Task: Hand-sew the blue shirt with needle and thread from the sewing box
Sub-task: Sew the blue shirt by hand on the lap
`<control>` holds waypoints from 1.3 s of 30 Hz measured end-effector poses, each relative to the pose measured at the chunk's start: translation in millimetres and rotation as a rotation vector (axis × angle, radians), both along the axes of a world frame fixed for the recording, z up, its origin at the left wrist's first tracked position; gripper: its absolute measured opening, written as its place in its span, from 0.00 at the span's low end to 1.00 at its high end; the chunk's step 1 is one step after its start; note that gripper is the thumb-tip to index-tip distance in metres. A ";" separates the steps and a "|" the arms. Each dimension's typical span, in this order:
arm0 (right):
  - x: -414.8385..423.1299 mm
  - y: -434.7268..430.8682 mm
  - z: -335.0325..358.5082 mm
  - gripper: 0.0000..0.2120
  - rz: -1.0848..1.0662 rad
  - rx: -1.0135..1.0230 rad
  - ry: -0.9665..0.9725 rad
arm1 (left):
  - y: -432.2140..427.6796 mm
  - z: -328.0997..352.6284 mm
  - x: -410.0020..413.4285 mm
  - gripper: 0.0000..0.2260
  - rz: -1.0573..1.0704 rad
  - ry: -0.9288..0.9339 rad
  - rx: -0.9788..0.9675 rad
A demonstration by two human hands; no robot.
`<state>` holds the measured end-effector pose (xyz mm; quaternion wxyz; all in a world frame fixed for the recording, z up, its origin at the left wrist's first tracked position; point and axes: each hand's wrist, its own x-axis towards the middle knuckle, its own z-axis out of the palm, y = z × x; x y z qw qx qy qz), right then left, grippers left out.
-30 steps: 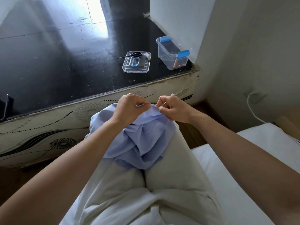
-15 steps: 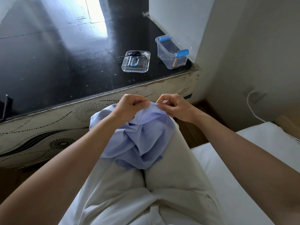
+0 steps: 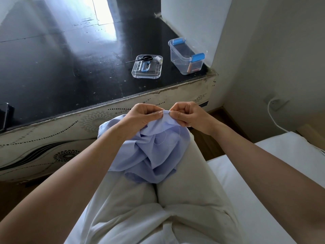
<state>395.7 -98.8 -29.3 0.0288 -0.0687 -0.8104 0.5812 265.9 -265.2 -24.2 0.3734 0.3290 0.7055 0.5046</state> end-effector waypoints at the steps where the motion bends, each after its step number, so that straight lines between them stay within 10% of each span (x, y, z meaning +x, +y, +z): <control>1: -0.6 -0.8 -0.4 0.08 0.004 -0.005 0.003 | 0.0 0.0 0.3 0.05 -0.001 -0.001 0.000; 22: -9.9 -4.4 -1.3 0.09 0.040 -0.080 -0.013 | 0.6 -1.5 -0.8 0.06 0.009 0.041 -0.052; 30: -17.8 -3.7 -17.6 0.07 -0.311 0.302 0.297 | 5.1 -2.0 3.8 0.09 0.200 -0.052 -0.037; 39: -18.3 -6.9 -18.3 0.07 -0.206 0.405 0.402 | 9.7 -0.2 8.5 0.08 0.236 -0.079 -0.118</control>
